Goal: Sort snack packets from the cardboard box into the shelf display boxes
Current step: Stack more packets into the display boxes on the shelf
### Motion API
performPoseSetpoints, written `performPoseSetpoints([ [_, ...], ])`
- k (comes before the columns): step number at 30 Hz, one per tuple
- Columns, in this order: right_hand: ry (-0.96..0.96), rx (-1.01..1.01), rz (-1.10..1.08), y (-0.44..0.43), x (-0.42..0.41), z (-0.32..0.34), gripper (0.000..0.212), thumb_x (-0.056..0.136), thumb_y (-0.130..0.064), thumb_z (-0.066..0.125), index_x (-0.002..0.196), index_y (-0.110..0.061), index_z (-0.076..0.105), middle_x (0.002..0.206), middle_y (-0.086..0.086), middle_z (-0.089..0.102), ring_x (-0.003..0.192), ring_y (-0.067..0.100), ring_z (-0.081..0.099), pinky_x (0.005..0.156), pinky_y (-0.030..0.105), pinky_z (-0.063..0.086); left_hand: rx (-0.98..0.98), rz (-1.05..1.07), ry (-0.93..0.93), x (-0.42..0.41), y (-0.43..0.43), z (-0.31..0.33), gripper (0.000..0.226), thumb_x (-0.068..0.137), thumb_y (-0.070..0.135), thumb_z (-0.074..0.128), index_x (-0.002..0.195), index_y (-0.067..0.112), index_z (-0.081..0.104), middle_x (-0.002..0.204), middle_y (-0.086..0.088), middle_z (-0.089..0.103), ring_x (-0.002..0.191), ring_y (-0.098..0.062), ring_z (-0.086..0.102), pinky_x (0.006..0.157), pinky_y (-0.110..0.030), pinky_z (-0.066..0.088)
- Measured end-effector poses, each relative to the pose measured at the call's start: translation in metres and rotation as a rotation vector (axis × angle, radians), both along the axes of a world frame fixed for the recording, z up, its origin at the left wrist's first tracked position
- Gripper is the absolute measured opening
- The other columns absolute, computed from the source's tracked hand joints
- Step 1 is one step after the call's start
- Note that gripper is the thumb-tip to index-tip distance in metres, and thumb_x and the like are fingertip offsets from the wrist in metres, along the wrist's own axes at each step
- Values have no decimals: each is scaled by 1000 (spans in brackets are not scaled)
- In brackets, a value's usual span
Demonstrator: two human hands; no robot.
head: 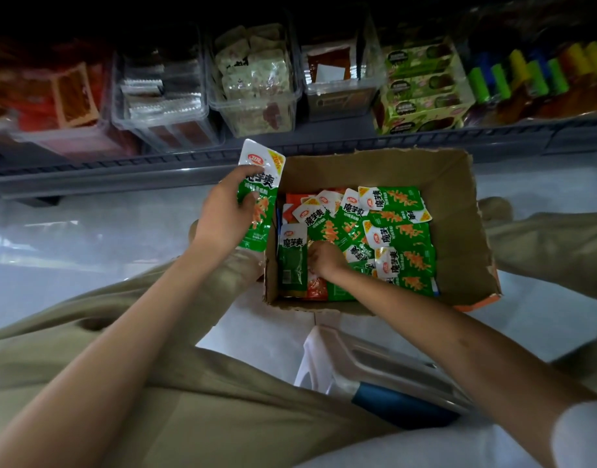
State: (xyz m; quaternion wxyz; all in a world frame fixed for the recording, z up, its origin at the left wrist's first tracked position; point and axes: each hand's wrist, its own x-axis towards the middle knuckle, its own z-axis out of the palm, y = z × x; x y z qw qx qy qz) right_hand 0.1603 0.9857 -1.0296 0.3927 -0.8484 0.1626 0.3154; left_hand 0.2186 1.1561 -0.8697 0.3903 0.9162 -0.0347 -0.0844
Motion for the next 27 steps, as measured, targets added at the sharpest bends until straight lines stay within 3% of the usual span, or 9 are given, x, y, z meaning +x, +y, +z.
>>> performPoseSetpoints([
  [3, 18, -17, -51, -4, 2, 5, 14, 92, -19, 60, 99, -8, 55, 89, 4, 61, 80, 18, 60, 71, 29, 49, 5, -9, 5, -3, 0, -2, 31, 95, 4, 52, 120, 19, 59, 131, -1, 57, 96, -8, 57, 80, -25, 45],
  [5, 47, -19, 26, 1, 2, 6, 14, 92, -24, 60, 92, -10, 57, 80, 3, 61, 81, 21, 63, 75, 30, 51, -2, -9, 6, -4, 1, -3, 30, 95, 4, 51, 119, 19, 59, 131, -3, 57, 107, -17, 57, 81, -30, 48],
  [10, 54, -36, 54, 22, -2, 1, 15, 93, -13, 57, 107, -8, 59, 106, 10, 63, 98, 25, 62, 73, 30, 48, 7, 23, 23, -2, 4, -3, 31, 95, 4, 51, 119, 21, 59, 131, -4, 57, 76, -11, 59, 71, -38, 54],
  [12, 87, -9, 60, 26, -4, 1, 17, 94, -13, 55, 108, -6, 61, 104, 11, 63, 95, 24, 61, 69, 27, 44, 4, 41, 28, -2, 4, -3, 32, 94, 4, 51, 120, 21, 59, 131, -4, 57, 68, 0, 51, 71, -37, 54],
  [15, 113, 82, -8, 24, -4, 11, 11, 94, -14, 53, 95, -8, 62, 81, 4, 58, 72, 17, 57, 58, 25, 44, 30, 42, 59, -1, 4, -3, 35, 92, 4, 56, 123, 20, 58, 130, -4, 57, 77, -9, 59, 68, -33, 53],
  [17, 64, 169, -116, 15, -1, 27, 18, 94, -17, 52, 78, -13, 57, 71, 5, 55, 61, 16, 54, 53, 22, 43, 49, 38, 86, -2, 3, -4, 39, 90, 5, 60, 126, 20, 55, 129, -5, 57, 94, -21, 62, 73, -35, 54],
  [21, -157, 325, -341, -8, 3, 80, 18, 92, -12, 53, 75, -9, 57, 66, 0, 53, 60, 12, 51, 58, 23, 39, 135, -16, 107, -5, -4, -4, 54, 90, 6, 60, 138, 20, 40, 134, -7, 54, 114, -26, 56, 87, -37, 50],
  [24, -278, 430, -401, -14, 4, 123, 35, 90, -4, 52, 59, -16, 41, 44, -15, 42, 43, -2, 38, 46, 15, 29, 150, -97, 102, -9, -16, 3, 55, 91, 8, 59, 140, 22, 36, 135, -7, 53, 107, -28, 59, 80, -33, 47],
  [27, -335, 577, -405, -5, 6, 156, 19, 89, -6, 53, 70, -8, 51, 60, -1, 50, 57, 8, 49, 54, 20, 37, -62, -98, 181, -9, -37, 13, 41, 96, 15, 52, 134, 24, 42, 123, -12, 58, 96, -33, 61, 74, -29, 43],
])
